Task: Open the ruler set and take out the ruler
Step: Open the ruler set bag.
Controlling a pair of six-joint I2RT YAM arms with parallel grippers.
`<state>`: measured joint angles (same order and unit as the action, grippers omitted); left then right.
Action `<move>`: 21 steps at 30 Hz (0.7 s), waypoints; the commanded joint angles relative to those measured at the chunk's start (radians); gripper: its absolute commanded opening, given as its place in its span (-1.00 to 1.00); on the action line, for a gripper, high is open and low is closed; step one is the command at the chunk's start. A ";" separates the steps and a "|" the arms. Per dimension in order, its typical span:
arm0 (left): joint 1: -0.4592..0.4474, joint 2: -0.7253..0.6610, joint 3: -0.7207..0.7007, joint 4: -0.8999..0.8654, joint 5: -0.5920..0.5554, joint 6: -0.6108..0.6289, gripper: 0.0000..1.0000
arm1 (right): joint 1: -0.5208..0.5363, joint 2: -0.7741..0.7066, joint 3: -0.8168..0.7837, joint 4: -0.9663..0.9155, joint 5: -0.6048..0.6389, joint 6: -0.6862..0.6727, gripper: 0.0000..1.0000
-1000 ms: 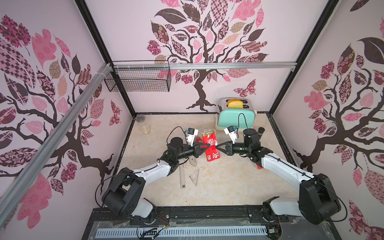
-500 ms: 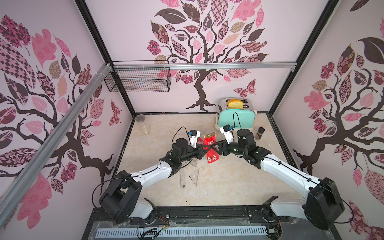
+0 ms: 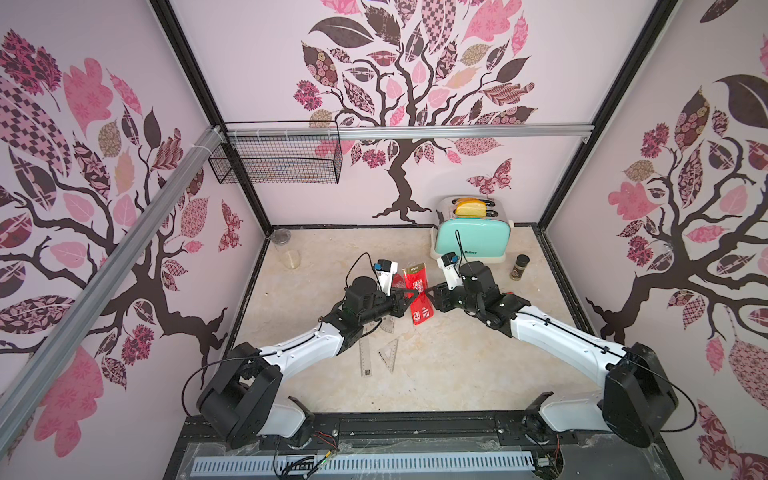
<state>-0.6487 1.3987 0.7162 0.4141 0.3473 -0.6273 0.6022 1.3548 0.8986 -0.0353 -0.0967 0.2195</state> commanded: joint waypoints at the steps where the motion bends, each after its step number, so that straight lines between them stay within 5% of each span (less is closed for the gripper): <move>1: -0.010 -0.031 0.014 0.082 0.051 0.008 -1.00 | 0.002 0.026 0.043 -0.038 0.093 -0.012 -0.05; 21: -0.011 -0.012 0.036 0.091 0.082 0.014 -1.00 | 0.009 0.053 0.061 -0.043 0.264 -0.007 -0.65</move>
<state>-0.6472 1.4021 0.7166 0.4248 0.3298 -0.6273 0.6456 1.3819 0.9436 -0.0414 -0.0185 0.2085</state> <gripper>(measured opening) 0.076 0.179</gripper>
